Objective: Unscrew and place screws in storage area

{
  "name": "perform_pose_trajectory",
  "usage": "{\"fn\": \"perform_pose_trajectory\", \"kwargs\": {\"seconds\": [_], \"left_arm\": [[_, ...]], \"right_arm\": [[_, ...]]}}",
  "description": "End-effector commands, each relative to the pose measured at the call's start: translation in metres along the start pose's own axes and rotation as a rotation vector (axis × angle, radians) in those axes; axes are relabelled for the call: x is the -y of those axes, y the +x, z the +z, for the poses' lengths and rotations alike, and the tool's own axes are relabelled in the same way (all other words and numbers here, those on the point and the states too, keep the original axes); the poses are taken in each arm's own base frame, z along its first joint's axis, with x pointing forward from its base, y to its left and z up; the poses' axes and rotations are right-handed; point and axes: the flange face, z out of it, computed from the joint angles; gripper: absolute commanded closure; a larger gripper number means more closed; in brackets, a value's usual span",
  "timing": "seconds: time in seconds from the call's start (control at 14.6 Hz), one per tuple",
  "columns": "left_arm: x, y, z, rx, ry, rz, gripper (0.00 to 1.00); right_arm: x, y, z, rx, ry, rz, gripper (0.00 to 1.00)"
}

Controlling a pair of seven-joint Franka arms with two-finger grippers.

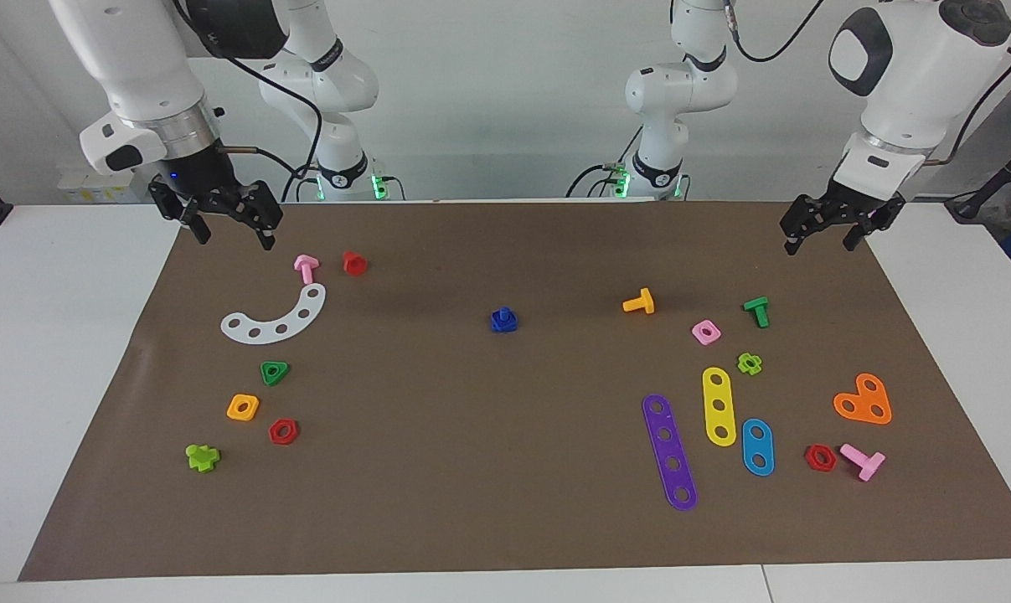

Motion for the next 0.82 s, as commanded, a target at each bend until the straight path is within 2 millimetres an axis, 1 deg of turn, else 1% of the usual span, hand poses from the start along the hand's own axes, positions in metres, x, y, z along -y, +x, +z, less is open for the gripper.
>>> {"fn": "perform_pose_trajectory", "kwargs": {"seconds": [0.0,0.21,0.34,0.41,0.55,0.62,0.69,0.75], "left_arm": [[0.0,-0.003,-0.004,-0.007,0.014,0.037,0.0],[-0.004,-0.007,0.001,0.014,0.012,0.028,0.0],[-0.02,-0.015,0.008,0.03,0.01,0.053,0.0],[-0.033,-0.015,0.008,0.03,0.005,0.052,0.0],[-0.083,-0.017,0.008,0.032,-0.008,0.001,0.01],[-0.108,-0.018,0.012,0.044,-0.031,-0.033,0.01],[-0.131,-0.018,0.014,0.051,-0.08,-0.075,0.02],[-0.147,-0.018,0.017,0.061,-0.113,-0.113,0.03]], "right_arm": [[-0.002,-0.007,-0.001,0.01,0.019,-0.02,0.0],[-0.001,-0.007,-0.001,0.012,0.019,-0.02,0.0],[-0.002,-0.007,-0.001,0.012,0.019,-0.019,0.0],[-0.003,-0.007,-0.001,0.012,0.019,-0.017,0.0],[-0.002,-0.007,-0.001,0.012,0.019,-0.019,0.0],[-0.002,-0.007,-0.001,0.012,0.019,-0.019,0.0],[-0.002,-0.007,-0.001,0.012,0.019,-0.019,0.0],[-0.002,-0.007,-0.001,0.012,0.019,-0.019,0.0]]}}
